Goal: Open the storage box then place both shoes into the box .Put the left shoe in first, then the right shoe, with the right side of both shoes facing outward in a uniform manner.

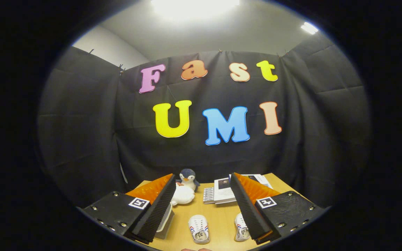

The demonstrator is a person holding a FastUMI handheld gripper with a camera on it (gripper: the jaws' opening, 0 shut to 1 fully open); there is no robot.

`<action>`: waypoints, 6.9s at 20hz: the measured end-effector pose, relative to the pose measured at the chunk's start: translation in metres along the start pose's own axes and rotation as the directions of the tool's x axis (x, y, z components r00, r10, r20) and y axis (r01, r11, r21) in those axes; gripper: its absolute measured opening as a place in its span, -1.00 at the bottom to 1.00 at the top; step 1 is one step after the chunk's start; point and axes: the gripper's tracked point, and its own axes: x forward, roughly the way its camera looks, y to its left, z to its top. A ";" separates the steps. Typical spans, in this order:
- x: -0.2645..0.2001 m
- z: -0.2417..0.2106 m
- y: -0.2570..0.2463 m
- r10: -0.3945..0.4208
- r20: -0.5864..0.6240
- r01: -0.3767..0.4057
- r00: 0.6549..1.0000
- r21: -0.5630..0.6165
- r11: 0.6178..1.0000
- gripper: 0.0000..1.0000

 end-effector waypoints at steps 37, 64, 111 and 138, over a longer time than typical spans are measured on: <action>0.144 -0.320 0.163 0.841 -0.379 -0.047 0.386 0.902 0.429 0.91; 0.136 -0.137 0.297 0.931 -0.242 -0.345 0.274 0.879 0.330 -0.83; 0.159 -0.211 0.150 0.627 -0.590 -0.349 0.509 0.524 0.777 0.90; 0.108 -0.420 -0.030 0.132 -0.981 -0.280 0.141 0.089 0.956 0.34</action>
